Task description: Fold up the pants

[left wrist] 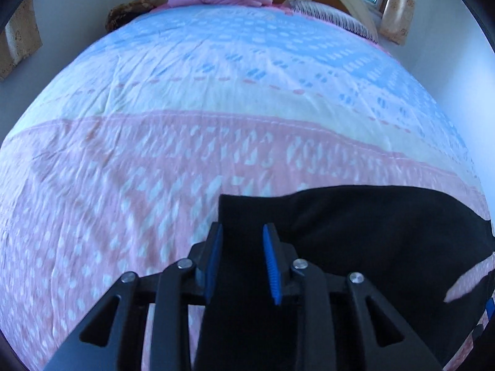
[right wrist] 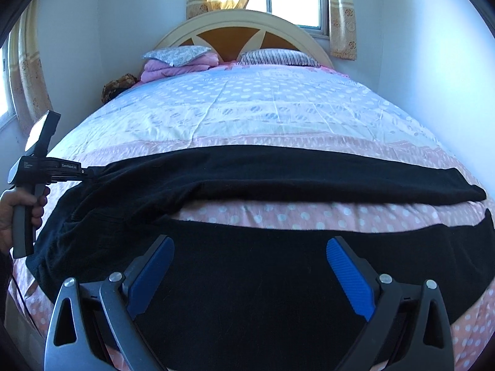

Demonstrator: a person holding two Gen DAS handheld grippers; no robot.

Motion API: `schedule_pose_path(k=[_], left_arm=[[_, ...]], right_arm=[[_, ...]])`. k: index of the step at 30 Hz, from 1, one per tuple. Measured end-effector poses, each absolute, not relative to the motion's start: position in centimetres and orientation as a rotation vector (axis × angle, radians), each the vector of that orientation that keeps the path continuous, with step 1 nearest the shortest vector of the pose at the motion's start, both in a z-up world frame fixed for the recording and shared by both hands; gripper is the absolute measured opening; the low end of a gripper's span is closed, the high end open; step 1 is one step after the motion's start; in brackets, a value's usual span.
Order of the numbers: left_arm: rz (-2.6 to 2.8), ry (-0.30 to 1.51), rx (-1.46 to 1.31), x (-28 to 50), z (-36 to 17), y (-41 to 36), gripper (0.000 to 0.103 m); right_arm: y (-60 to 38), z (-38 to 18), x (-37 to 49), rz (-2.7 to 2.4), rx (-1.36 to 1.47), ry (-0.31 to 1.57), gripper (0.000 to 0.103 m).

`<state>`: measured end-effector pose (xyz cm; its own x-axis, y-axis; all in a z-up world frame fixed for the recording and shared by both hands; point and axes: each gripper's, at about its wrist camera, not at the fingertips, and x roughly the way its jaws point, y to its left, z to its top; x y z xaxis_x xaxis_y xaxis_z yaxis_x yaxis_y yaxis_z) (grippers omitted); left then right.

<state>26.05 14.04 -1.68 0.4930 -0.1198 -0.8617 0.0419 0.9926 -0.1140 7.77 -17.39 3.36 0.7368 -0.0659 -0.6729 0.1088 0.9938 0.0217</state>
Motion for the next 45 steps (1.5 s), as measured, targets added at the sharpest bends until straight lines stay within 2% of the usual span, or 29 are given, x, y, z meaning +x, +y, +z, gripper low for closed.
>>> schedule_pose_path(k=[5,11,14,17,21,28,29,30,31,33,34,36,45], left_arm=[[-0.121,1.087,-0.154,27.6,-1.7,14.7,0.031],[-0.181,1.09,-0.194,27.6,-0.9,15.2,0.031],[-0.226,1.095,-0.227,27.6,-1.0,15.7,0.042],[-0.245,1.105,-0.208,27.7,-1.4,15.4,0.045],[-0.274,1.09,-0.167,28.3,-1.4,14.3,0.063],[-0.25,1.066,-0.114,29.0,-2.2,13.6,0.064],[-0.241,1.056,-0.095,28.9,-2.2,13.4,0.057],[-0.237,1.045,-0.079,28.9,-2.1,13.3,0.049],[-0.25,1.038,-0.085,29.0,-2.1,13.3,0.046],[-0.319,1.028,-0.166,29.1,-2.1,13.8,0.017],[-0.337,1.028,-0.211,29.2,-2.2,14.0,0.017],[-0.313,1.027,-0.211,29.4,-2.2,13.8,0.016],[-0.31,0.844,-0.157,24.7,5.2,13.9,0.016]], right_arm=[[-18.3,3.8,11.5,-0.032,0.021,0.777,0.1],[-20.2,3.4,19.8,0.118,-0.059,0.836,0.1],[-20.7,2.4,23.1,0.157,-0.105,0.871,0.1],[-21.1,1.6,26.0,0.224,-0.104,0.901,0.1],[-21.3,0.3,29.0,0.276,-0.125,0.95,0.1],[-20.8,-2.5,31.0,0.355,-0.163,1.049,0.099],[-20.6,-2.5,30.8,0.366,-0.176,1.039,0.092],[-20.5,-2.2,30.6,0.395,-0.169,1.034,0.075],[-20.5,-1.9,30.5,0.409,-0.162,1.028,0.064],[-20.7,-1.5,30.6,0.415,-0.142,1.038,0.025],[-20.7,-1.2,30.5,0.424,-0.124,1.046,0.018],[-20.6,-0.8,30.2,0.414,-0.114,1.046,0.009],[-19.9,6.5,23.2,0.397,-0.096,0.871,0.006]])
